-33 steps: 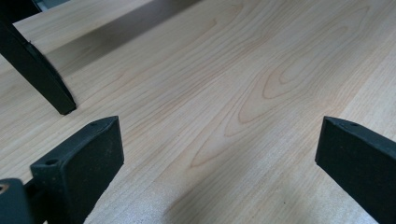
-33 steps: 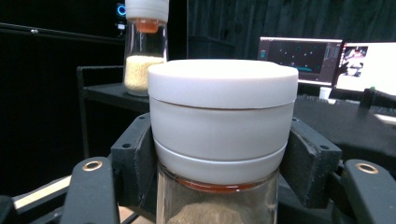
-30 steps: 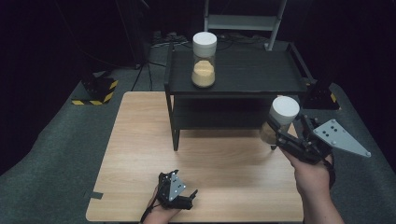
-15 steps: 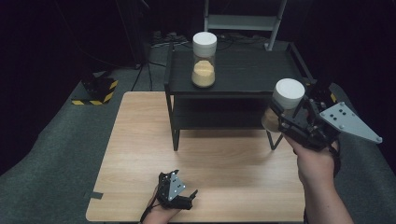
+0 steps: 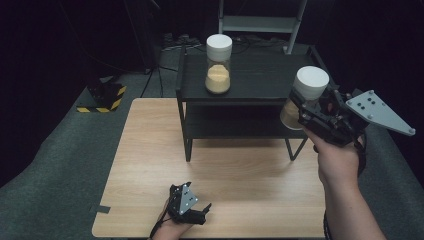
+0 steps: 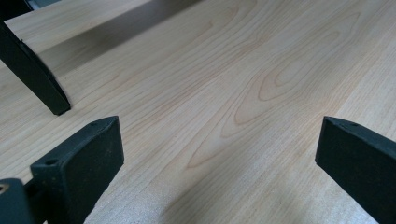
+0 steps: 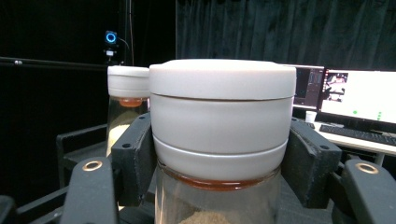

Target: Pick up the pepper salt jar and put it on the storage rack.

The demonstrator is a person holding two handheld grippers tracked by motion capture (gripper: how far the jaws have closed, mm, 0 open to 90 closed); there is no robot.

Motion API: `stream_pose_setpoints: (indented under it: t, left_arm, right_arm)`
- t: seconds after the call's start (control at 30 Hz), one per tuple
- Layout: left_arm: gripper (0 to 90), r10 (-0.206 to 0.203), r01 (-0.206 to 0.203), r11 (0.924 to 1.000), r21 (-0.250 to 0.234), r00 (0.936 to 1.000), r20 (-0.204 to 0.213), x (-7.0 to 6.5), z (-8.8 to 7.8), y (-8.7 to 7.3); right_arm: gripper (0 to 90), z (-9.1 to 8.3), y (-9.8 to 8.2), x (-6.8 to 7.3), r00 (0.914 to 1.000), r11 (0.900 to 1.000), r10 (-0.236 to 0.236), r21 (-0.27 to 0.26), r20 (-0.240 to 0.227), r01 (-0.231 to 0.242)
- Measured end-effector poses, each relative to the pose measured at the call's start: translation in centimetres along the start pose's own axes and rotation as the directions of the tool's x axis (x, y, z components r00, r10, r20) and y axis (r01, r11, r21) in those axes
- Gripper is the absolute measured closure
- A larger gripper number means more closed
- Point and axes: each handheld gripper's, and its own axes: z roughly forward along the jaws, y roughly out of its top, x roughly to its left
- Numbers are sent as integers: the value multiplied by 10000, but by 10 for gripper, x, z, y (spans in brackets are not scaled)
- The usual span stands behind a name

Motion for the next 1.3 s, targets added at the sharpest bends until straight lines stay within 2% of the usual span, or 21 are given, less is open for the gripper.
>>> stream_pose_setpoints:
  t: [0.43, 0.5, 0.67, 0.77, 1.0, 1.3]
  left_arm:
    - [13, -79, 79, 10000, -24, 9999, 96, 2, 0, 0]
    - [13, -88, 88, 10000, -22, 9999, 113, 3, 0, 0]
    - [13, -96, 96, 9999, -31, 9998, 148, 4, -1, -1]
    - [13, -96, 97, 9999, -49, 9998, 160, 4, -1, -1]
    - [13, -128, 130, 9999, -90, 9998, 164, 4, -1, -2]
    - [13, -152, 154, 9998, -106, 9997, 208, 5, -1, -2]
  right_arm:
    - [342, 24, 14, -2, 10000, 10000, 19, 10, 93, -19]
    - [342, 29, 13, -3, 9999, 9999, 141, -7, 93, -141]
    - [342, 41, 12, -4, 9998, 10000, 92, -7, 177, -92]
    - [342, 47, 10, -6, 9996, 9996, 262, -62, 124, -262]
    - [341, 67, 6, -9, 9986, 9990, 419, 121, 313, -423]
    - [341, 90, 0, -12, 9988, 9994, 289, 182, 400, -297]
